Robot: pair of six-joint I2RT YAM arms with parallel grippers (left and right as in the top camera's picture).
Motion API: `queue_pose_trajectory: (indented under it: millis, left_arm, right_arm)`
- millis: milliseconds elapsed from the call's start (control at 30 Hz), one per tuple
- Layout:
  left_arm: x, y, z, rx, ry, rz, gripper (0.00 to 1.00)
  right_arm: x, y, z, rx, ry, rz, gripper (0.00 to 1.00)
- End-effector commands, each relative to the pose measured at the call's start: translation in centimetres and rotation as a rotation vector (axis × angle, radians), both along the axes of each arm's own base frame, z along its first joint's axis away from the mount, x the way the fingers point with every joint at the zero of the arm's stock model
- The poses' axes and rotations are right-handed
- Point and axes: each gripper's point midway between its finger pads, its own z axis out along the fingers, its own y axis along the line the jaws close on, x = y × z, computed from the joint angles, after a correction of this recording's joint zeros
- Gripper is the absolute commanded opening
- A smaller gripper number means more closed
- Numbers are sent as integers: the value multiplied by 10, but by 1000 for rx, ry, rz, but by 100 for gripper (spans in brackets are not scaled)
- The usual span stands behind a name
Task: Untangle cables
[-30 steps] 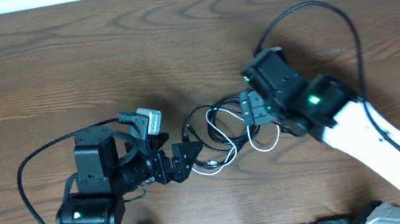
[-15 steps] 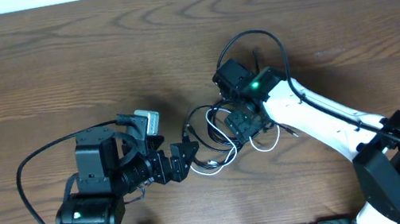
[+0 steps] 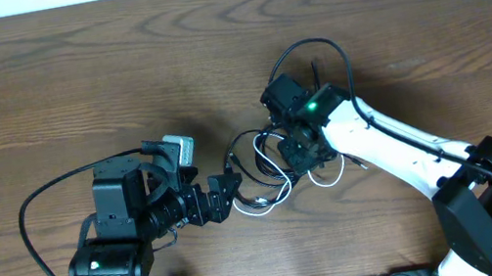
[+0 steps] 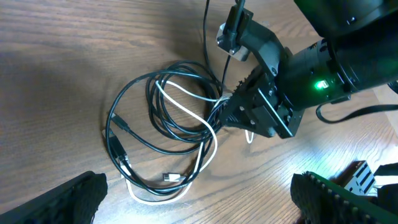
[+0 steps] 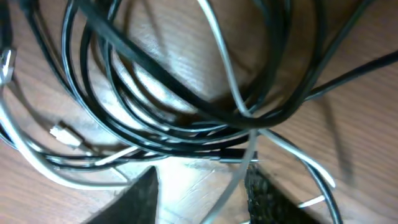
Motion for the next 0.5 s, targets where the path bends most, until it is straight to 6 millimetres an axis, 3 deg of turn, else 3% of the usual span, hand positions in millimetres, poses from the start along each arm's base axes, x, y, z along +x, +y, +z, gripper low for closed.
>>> queue_pose_trajectory:
  millis: [0,133,333,367,467]
  left_arm:
    - [2,0,7,4,-19,1,100]
    - [2,0,7,3,-19,1,100]
    - [3,2,6,12,-20,9,100]
    - [4,3,5,20,-21,18,100]
    - [6,8,2,45,-17,42,100]
  right_arm:
    - [-8,12,0,26,23,-76,18]
    - [-8,19,-1,34,0,-97,1]
    - [3,29,6,61,-60,-154,1]
    - [10,29,12,72,-88,-161,1]
    - [38,31,64,142,-230,-176,1]
